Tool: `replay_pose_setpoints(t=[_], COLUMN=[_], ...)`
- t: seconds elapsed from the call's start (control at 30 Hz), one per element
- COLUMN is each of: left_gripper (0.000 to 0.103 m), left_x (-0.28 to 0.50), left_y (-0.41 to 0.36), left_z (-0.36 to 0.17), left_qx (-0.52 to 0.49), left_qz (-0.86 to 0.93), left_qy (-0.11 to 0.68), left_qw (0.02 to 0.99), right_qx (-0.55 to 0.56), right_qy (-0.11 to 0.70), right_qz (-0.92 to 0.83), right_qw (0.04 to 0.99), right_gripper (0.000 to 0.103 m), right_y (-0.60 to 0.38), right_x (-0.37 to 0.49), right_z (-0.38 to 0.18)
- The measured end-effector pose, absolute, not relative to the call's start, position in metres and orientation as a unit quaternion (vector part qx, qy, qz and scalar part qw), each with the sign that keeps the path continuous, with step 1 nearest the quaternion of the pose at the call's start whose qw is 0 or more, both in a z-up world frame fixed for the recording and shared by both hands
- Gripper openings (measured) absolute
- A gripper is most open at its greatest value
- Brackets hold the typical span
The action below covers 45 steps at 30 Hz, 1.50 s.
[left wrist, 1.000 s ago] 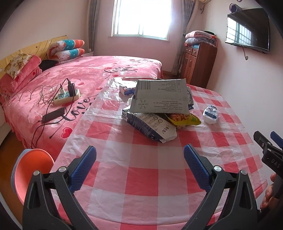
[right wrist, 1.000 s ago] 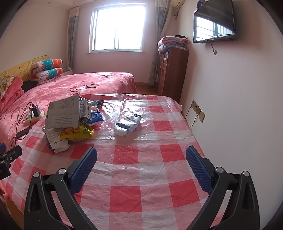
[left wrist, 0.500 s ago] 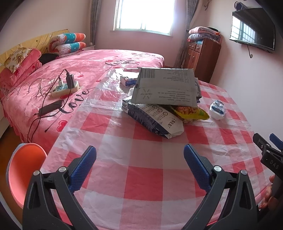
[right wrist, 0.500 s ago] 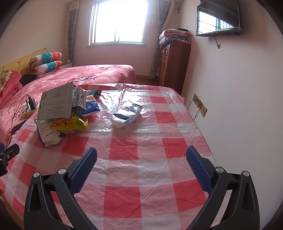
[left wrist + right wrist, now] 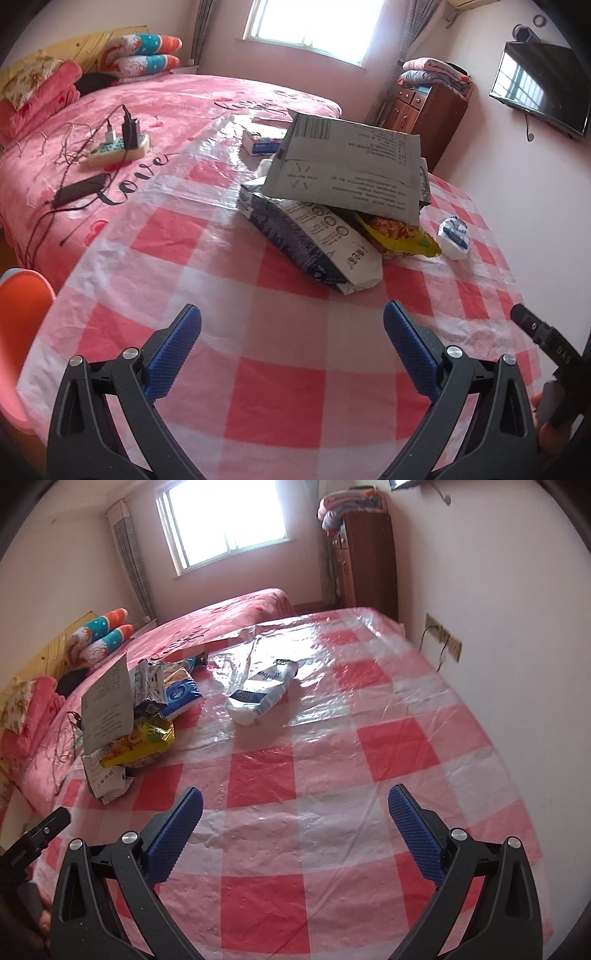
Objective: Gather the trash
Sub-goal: 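Grasp the white MAGICDAY milk bag with the right tool while left tool reaches the trash pile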
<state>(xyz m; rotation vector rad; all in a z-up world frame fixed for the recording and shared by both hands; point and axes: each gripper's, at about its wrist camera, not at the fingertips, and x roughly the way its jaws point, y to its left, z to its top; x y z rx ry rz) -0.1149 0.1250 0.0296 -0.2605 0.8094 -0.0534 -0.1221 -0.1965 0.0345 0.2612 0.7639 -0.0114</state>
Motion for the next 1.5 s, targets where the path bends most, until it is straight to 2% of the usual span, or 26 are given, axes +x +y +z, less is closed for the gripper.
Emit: replay_pose_setpoints(t=[0.5,0.53,0.57,0.6,0.83,1.1,1.17,1.33,1.43,1.47,1.5], left_gripper=[0.099,0.099,0.099,0.099,0.099,0.098,0.096,0.083,0.076,0.074,0.072], left_x=[-0.034,-0.030,-0.026,-0.024,-0.005,0.002,0.001,-0.005,-0.009,-0.011,-0.014], left_y=[0.112,0.111,0.109,0.108,0.108,0.104,0.103,0.102,0.101,0.101,0.100], left_z=[0.020,0.019,0.018,0.017,0.012,0.008,0.009,0.011,0.012,0.013,0.013], left_qx=[-0.139,-0.134,-0.128,-0.126,-0.117,-0.101,-0.100,-0.102,-0.101,-0.102,-0.102], left_qz=[0.011,0.015,0.021,0.024,0.042,0.061,0.060,0.054,0.048,0.046,0.045], left_qy=[0.426,0.428,0.429,0.429,0.438,0.439,0.437,0.433,0.432,0.430,0.430], left_qw=[0.894,0.894,0.894,0.894,0.890,0.891,0.892,0.894,0.895,0.896,0.896], right_qx=[0.168,0.173,0.176,0.179,0.212,0.197,0.178,0.111,0.095,0.091,0.086], right_qy=[0.374,0.375,0.377,0.381,0.408,0.429,0.424,0.420,0.425,0.426,0.425], right_qz=[0.045,0.049,0.052,0.053,0.064,0.052,0.048,0.039,0.046,0.045,0.045], right_qw=[0.911,0.909,0.908,0.905,0.886,0.880,0.887,0.900,0.899,0.899,0.900], right_gripper=[0.097,0.095,0.086,0.083,0.083,0.083,0.085,0.085,0.078,0.072,0.072], right_y=[-0.221,-0.222,-0.223,-0.223,-0.225,-0.211,-0.204,-0.182,-0.174,-0.173,-0.173], right_x=[-0.062,-0.056,-0.051,-0.044,-0.007,0.030,0.033,0.038,0.038,0.039,0.038], right_z=[0.048,0.047,0.047,0.045,0.034,0.020,0.020,0.016,0.016,0.016,0.016])
